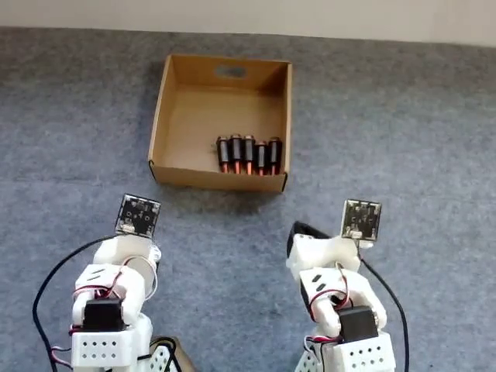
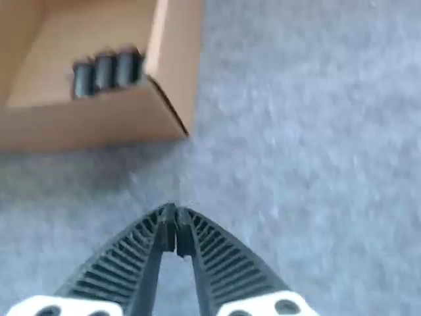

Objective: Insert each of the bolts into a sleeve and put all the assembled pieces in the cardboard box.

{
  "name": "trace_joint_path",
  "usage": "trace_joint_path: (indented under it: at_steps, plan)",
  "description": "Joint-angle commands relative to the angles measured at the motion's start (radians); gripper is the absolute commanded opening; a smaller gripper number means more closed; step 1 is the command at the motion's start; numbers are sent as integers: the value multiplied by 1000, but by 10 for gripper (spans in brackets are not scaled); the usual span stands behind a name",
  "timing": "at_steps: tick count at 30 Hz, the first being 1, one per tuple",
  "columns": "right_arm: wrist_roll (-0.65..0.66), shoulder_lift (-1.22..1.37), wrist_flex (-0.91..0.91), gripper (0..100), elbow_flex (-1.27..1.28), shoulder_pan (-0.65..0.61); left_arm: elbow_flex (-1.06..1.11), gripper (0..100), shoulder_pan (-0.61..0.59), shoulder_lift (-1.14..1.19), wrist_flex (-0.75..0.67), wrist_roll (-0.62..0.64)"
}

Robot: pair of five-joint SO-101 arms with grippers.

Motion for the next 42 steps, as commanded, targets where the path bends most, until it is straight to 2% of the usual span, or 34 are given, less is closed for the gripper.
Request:
trace_joint_path:
  at_steps: [1,4,7,8,42]
  plan:
    - [9,-13,110,9,133,8,19,7,15,-8,21,80]
    - [8,-25,163,9,136,2,19,7,13,-2,69,83]
    - [6,-28,288,9,136,4,19,7,13,-7,173,83]
    - [5,-27,280,9,134,4,19,7,13,-7,199,84]
    - [9,-25,272,9,134,4,19,7,13,-8,203,83]
